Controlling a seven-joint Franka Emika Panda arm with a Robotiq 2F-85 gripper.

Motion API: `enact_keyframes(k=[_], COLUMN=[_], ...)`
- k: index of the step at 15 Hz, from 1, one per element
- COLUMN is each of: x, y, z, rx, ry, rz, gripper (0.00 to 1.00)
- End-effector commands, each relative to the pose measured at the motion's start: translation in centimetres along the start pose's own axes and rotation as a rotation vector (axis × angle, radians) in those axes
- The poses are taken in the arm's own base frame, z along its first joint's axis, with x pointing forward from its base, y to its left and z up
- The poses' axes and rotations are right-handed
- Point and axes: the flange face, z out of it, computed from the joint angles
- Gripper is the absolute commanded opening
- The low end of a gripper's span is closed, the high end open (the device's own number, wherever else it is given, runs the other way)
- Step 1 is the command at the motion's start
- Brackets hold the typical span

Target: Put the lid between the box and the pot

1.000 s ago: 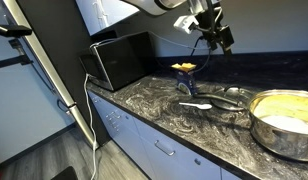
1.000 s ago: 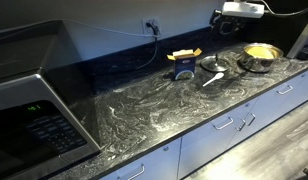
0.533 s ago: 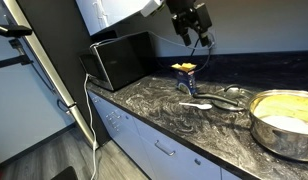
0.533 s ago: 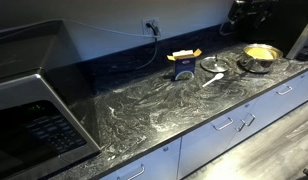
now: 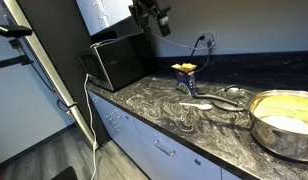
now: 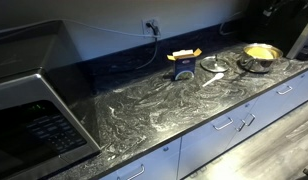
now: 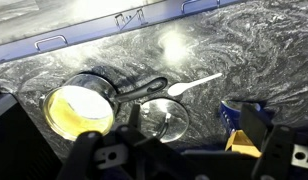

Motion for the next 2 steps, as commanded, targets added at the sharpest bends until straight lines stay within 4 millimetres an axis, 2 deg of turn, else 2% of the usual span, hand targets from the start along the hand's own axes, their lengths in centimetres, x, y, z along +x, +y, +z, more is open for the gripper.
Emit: enact_keyframes(k=[1, 2], x=[-0.34, -0.48], y=[0.06, 0.08], z=[-0.21, -0.16], rx=[0.001, 0.001], ry=[0.0, -0.002], rz=[-0.001, -0.002], gripper=[1.0, 1.0])
